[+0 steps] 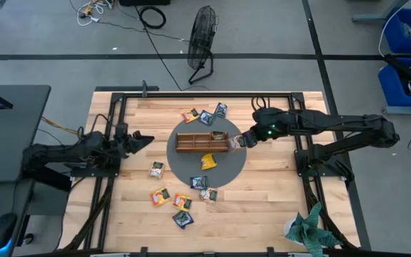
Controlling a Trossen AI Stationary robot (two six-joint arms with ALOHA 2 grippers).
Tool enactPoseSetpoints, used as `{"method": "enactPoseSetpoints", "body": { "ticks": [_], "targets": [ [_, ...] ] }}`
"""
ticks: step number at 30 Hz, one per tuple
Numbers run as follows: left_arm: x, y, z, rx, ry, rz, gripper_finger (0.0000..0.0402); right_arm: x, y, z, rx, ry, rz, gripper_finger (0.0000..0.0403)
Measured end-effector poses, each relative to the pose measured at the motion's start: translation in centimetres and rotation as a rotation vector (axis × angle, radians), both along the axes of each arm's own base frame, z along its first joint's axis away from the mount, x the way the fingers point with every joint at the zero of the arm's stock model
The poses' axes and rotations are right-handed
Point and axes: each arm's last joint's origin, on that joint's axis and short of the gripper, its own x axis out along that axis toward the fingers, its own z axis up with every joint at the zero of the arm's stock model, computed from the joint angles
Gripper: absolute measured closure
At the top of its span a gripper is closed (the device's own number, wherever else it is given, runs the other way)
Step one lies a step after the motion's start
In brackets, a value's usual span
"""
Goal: Pick & Place Tea
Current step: Put the brown tea bag into the right section of the wooden organizer
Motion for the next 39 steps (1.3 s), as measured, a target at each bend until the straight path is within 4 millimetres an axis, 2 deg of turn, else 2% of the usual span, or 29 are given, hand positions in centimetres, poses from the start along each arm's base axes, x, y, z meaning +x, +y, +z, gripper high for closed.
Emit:
{"method": "enactPoseSetpoints", "body": {
  "ticks": [9,21,39],
  "targets": [
    [2.9,0.0,3.0,0.174,0.166,-0.032,0.0227,0.3,1.4,2.5,-0.001,-0.085,0.178,0.0403],
    [9.1,-0.1,5.9,0.305,0.316,-0.184,0.0227,0.2,2.3,5.1,-0.007,-0.154,0.304,0.0403],
    [19.7,-0.3,9.4,0.326,0.348,-0.369,0.0227,0.2,2.7,5.5,-0.04,-0.164,0.468,0.0403]
  ]
}}
